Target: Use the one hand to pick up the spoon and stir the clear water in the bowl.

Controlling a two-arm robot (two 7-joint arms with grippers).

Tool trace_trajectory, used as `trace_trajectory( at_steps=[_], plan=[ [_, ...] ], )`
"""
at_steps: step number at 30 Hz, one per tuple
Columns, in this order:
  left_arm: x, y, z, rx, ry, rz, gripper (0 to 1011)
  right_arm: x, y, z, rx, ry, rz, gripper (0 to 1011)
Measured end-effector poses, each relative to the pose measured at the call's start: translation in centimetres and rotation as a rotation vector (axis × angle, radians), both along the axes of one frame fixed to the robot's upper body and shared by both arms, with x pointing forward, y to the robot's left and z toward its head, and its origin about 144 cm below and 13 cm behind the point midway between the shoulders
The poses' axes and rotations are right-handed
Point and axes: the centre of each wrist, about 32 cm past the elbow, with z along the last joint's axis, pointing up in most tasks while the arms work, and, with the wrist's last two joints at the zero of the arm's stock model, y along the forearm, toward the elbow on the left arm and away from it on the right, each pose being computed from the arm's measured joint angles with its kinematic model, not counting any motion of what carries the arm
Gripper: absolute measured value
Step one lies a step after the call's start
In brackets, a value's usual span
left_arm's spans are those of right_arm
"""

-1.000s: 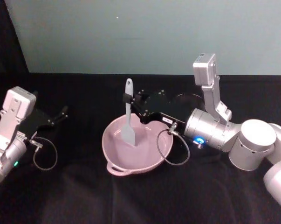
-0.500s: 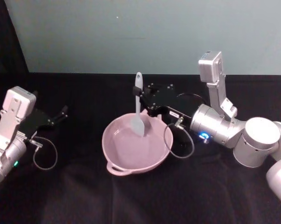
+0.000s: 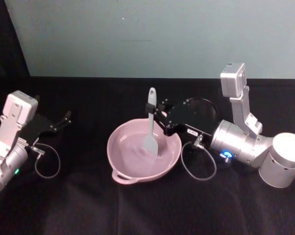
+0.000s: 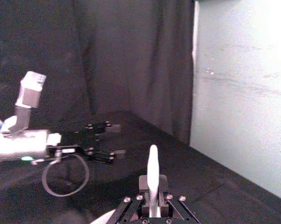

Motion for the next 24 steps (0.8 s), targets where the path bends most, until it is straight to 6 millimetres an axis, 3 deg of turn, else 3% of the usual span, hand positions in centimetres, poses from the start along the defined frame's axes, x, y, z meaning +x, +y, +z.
trace_trajectory(
  at_steps=[13, 24],
  plan=[
    [0.0, 0.0, 0.0, 0.000, 0.000, 0.000, 1011, -1.3, 1.7, -0.3, 0.041, 0.048, 0.093, 111],
    [0.0, 0.0, 0.0, 0.000, 0.000, 0.000, 1011, 0.2, 3.8, -1.5, 0.090, 0.016, 0.090, 111]
  ],
)
